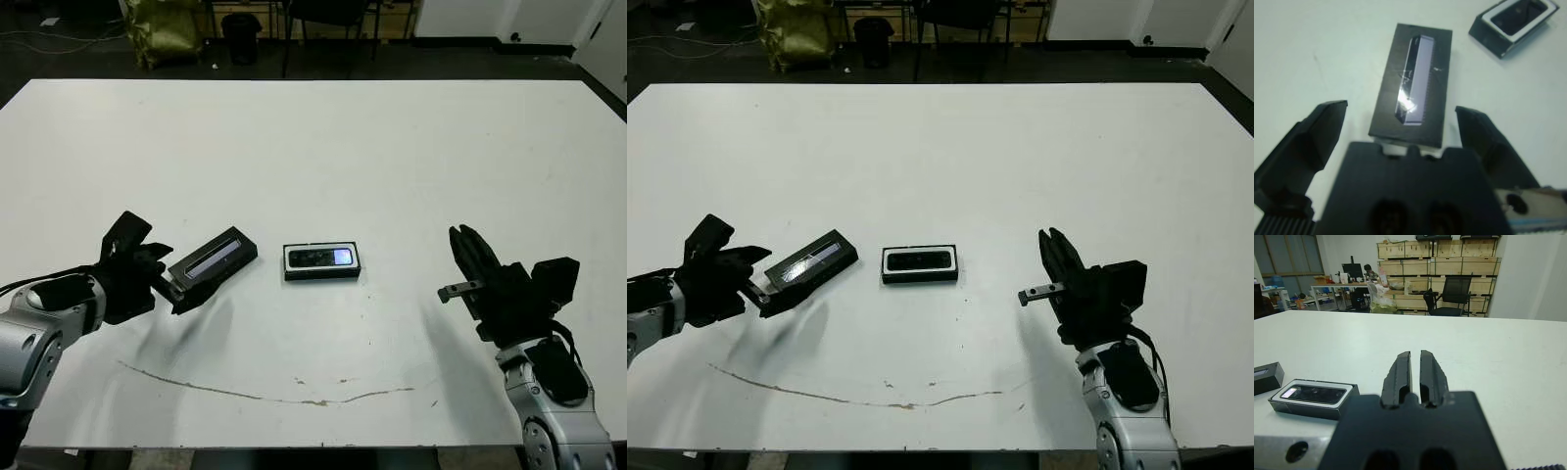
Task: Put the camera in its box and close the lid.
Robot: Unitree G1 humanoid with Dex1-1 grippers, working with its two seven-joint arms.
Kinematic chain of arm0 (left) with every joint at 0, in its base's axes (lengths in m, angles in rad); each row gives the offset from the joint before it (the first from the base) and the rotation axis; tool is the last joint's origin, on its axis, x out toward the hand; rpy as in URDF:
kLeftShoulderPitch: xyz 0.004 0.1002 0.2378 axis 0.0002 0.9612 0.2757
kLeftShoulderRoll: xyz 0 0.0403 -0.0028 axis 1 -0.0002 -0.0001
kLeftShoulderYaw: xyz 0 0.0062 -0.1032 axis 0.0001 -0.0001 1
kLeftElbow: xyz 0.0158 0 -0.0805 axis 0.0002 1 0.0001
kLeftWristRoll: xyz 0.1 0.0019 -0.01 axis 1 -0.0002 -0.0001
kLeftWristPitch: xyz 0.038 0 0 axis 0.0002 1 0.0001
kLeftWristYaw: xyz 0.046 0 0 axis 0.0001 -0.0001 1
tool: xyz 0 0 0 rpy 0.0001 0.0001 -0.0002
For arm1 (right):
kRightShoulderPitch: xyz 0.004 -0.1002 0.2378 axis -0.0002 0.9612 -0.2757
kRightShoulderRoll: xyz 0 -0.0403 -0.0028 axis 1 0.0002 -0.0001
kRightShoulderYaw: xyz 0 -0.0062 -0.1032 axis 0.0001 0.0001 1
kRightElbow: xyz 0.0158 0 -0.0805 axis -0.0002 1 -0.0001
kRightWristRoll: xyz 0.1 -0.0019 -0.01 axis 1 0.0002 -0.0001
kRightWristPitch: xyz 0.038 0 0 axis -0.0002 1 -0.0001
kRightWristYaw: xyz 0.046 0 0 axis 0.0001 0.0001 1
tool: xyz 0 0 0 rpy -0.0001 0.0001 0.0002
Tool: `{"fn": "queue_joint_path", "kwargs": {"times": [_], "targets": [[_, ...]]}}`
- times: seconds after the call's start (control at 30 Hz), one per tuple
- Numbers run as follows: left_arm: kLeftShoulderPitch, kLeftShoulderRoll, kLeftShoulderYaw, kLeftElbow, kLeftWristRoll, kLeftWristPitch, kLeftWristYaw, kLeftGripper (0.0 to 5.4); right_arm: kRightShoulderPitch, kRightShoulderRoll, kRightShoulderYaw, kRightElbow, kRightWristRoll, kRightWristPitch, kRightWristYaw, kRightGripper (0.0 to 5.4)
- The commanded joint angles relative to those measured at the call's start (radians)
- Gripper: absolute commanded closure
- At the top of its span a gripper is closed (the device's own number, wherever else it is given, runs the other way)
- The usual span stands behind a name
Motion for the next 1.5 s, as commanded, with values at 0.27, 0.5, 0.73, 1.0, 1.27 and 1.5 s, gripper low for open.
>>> {"fn": "queue_joint_path", "kwargs": {"times": [0.27,0.5,0.73,1.0,1.27,1.5], "targets": [[-0.003,-0.011,-0.038,0.052,0.039,-0.028,-0.006,0.03,0.016,-0.011,-0.009,0.006,0.025,0.02,0.005,5.4],[-0.016,-0.013,-0.057,0.097,0.082,-0.074,-0.001,0.03,0.019,-0.012,-0.008,0.012,0.022,0.009,0.006,5.4],[-0.009,-0.036,-0.054,0.129,0.094,-0.104,0.002,0.03,0.023,-0.01,-0.008,0.014,0.026,0.0,0.011,5.4],[-0.02,-0.037,-0.056,0.141,0.09,-0.084,-0.004,0.03,0.026,-0.008,-0.005,0.015,0.02,-0.004,0.008,5.4],[-0.048,-0.065,-0.021,0.17,0.018,0.034,-0.005,0.03,0.028,-0.007,-0.006,0.01,0.022,-0.003,0.008,5.4],[-0.091,-0.013,-0.061,0.205,0.003,0.087,-0.094,0.03,0.027,-0.004,-0.007,0.017,0.027,-0.011,0.012,5.4]]}}
